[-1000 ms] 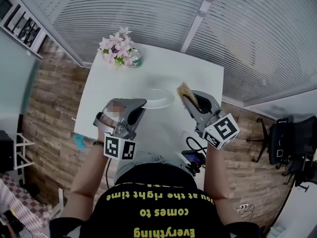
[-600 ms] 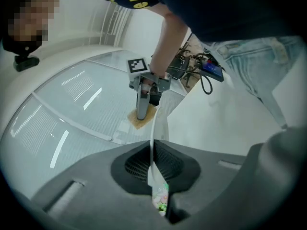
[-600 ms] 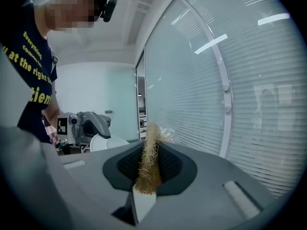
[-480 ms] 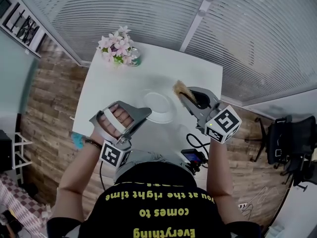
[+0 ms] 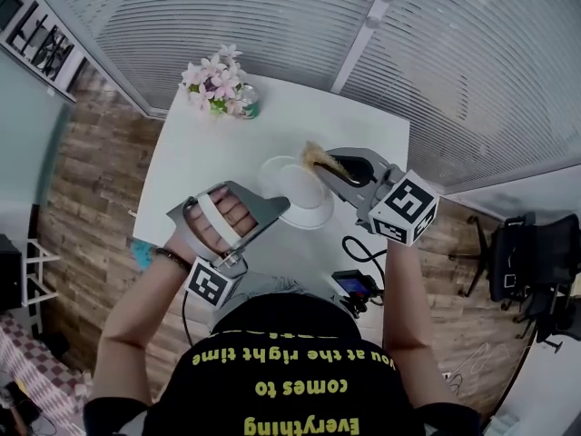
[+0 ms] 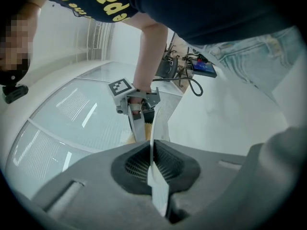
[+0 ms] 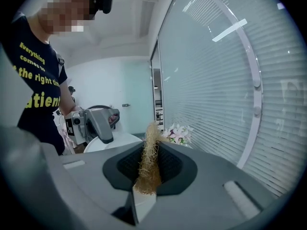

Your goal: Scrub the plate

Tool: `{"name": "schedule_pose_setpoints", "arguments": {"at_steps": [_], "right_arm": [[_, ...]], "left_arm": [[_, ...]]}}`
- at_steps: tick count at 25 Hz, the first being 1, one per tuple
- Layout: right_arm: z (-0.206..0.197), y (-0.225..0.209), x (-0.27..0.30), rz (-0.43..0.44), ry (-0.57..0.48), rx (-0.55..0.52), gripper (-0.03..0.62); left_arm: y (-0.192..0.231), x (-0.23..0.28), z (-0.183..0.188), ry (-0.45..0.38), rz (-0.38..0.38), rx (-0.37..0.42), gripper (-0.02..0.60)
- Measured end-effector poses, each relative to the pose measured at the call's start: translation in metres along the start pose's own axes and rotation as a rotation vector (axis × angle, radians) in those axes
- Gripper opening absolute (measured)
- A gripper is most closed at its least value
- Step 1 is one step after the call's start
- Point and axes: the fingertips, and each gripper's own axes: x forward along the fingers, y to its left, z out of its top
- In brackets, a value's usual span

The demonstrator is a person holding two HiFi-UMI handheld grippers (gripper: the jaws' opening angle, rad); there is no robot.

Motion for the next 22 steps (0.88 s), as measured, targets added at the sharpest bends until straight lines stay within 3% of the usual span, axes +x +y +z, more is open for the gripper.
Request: {"name": "schedule_pose_setpoints", "arguments": {"at_steps": [8,17,22], "right_arm": [[0.003,0.004,0.025,0.154,0.108,0.117,0.052],[0.016,0.040,0.045,0.303,0.174,0.050,0.052],[0.013,0.051,0.049,0.335,0.218,0.006,0.052]], "left_arm": [[-0.007,0.003,0.009,-0.018,-0.028,0.046,0.008],[-0.008,0.006,0.010,-0.030,-0.041,0.066,0.008],[-0.009,0.005,0.011,-0.036,-0.050,0.071,0.008]]}}
